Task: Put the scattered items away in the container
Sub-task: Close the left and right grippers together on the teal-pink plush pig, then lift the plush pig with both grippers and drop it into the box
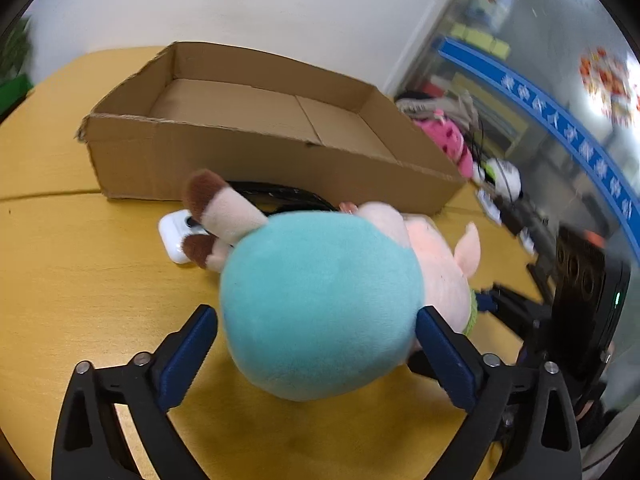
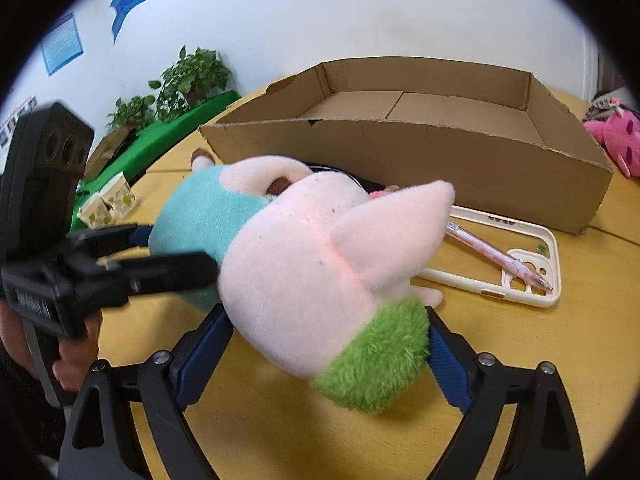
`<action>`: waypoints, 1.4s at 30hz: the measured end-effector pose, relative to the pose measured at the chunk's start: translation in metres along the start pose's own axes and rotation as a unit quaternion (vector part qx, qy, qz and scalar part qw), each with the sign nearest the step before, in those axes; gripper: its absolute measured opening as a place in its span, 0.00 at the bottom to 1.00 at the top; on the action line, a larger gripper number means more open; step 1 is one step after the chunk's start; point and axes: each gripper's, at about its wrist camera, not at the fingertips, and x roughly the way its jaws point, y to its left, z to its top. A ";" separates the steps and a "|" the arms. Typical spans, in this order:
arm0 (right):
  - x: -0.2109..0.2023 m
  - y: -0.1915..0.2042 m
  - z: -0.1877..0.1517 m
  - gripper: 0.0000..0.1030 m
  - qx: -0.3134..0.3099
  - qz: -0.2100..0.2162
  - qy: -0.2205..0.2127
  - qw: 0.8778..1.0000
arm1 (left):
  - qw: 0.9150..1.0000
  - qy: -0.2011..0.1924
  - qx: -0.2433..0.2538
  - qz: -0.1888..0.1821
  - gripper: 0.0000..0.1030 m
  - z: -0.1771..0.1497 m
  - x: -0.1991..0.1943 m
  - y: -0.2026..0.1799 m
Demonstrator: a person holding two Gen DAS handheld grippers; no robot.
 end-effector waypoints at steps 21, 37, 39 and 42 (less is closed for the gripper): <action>-0.035 0.013 0.035 0.65 -0.023 -0.011 -0.053 0.998 | 0.997 -0.050 0.050 -0.012 0.81 0.035 -0.045 -0.027; -0.069 -0.005 0.217 0.62 -0.078 -0.041 -0.130 0.988 | 0.983 -0.133 0.123 0.013 0.81 0.226 -0.077 -0.030; -0.061 -0.012 0.245 0.62 -0.080 -0.037 -0.130 0.988 | 0.983 -0.136 0.125 0.022 0.81 0.253 -0.073 -0.022; -0.047 -0.021 0.279 0.61 -0.083 -0.034 -0.133 0.987 | 0.981 -0.143 0.125 0.032 0.81 0.284 -0.065 -0.024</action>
